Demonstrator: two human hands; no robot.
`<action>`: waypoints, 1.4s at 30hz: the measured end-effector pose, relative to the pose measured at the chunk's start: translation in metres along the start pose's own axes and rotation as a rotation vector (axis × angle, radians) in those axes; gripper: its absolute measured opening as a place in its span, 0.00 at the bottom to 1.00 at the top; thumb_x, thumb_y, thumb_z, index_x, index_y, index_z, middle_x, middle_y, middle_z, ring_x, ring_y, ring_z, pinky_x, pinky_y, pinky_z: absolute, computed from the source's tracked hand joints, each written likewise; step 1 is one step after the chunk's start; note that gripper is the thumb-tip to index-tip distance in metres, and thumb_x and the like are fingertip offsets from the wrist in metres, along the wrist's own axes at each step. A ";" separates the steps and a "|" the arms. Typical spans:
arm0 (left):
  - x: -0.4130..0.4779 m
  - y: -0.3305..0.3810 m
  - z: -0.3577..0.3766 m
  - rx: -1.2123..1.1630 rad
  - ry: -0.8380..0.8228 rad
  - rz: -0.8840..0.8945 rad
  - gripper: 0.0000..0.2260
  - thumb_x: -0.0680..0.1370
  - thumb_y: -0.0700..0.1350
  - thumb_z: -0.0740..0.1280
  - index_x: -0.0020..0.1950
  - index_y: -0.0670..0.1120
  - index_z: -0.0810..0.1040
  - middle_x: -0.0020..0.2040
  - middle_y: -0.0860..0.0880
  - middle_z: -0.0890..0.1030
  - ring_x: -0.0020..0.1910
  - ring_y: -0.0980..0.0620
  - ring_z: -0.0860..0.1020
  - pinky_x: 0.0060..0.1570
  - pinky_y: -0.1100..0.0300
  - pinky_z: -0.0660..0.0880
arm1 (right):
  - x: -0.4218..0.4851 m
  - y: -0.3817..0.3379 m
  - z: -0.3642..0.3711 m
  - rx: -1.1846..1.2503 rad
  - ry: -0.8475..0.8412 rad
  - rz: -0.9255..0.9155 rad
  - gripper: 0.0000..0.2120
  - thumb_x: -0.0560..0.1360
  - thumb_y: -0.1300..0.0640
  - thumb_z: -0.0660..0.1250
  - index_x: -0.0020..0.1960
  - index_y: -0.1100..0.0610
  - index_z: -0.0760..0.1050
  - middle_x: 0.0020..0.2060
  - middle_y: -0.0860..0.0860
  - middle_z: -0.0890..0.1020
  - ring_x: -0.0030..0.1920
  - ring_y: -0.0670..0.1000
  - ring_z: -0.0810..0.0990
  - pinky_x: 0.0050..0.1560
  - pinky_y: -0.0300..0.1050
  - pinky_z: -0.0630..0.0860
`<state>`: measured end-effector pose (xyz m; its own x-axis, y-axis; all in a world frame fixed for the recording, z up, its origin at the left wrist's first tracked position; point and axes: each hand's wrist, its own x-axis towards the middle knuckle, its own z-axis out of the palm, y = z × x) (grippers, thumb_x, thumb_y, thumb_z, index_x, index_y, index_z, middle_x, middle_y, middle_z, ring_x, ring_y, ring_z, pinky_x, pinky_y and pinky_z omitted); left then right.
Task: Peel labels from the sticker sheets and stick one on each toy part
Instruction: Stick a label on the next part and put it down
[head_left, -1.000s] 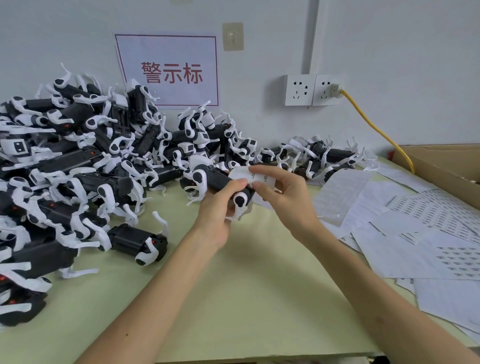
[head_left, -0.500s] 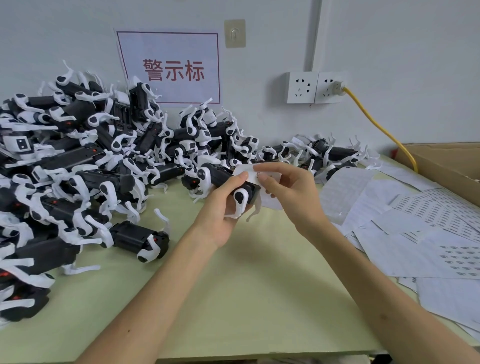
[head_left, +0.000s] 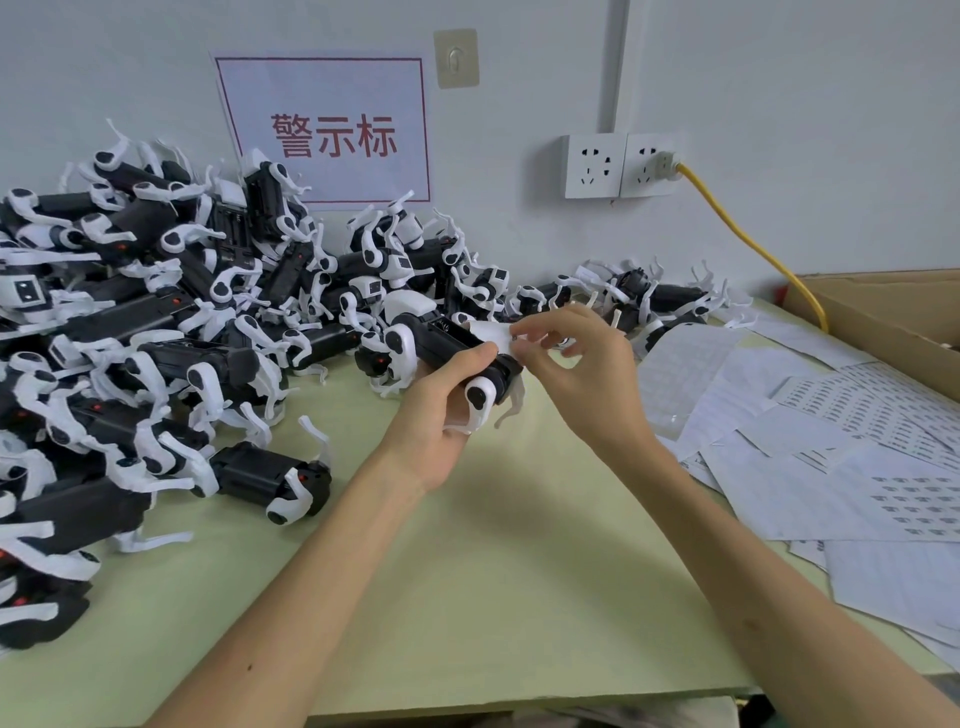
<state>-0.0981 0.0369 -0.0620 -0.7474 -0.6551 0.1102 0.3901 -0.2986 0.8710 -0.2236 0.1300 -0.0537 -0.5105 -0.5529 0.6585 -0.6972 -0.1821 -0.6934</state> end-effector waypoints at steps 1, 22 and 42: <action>0.000 0.000 0.000 0.014 -0.006 0.015 0.18 0.72 0.45 0.72 0.60 0.39 0.81 0.57 0.42 0.81 0.56 0.47 0.79 0.63 0.54 0.72 | 0.001 0.000 -0.001 0.021 -0.009 0.017 0.07 0.75 0.61 0.75 0.50 0.52 0.85 0.44 0.46 0.82 0.44 0.42 0.79 0.47 0.33 0.70; -0.005 -0.001 0.004 0.073 -0.089 0.101 0.09 0.73 0.42 0.71 0.47 0.53 0.89 0.51 0.50 0.87 0.50 0.54 0.84 0.50 0.61 0.81 | 0.007 0.005 -0.009 0.320 -0.179 0.322 0.03 0.74 0.61 0.76 0.44 0.56 0.83 0.34 0.47 0.84 0.36 0.45 0.81 0.42 0.34 0.74; -0.003 -0.004 0.005 0.032 -0.110 0.122 0.08 0.66 0.46 0.77 0.43 0.52 0.85 0.47 0.49 0.84 0.47 0.52 0.82 0.50 0.60 0.79 | 0.007 0.009 -0.003 0.279 0.017 0.294 0.07 0.72 0.62 0.77 0.40 0.54 0.80 0.34 0.44 0.84 0.37 0.43 0.82 0.42 0.37 0.78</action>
<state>-0.1000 0.0436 -0.0639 -0.7504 -0.6050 0.2664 0.4659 -0.1981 0.8624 -0.2352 0.1271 -0.0543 -0.6777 -0.6011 0.4236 -0.3584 -0.2329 -0.9040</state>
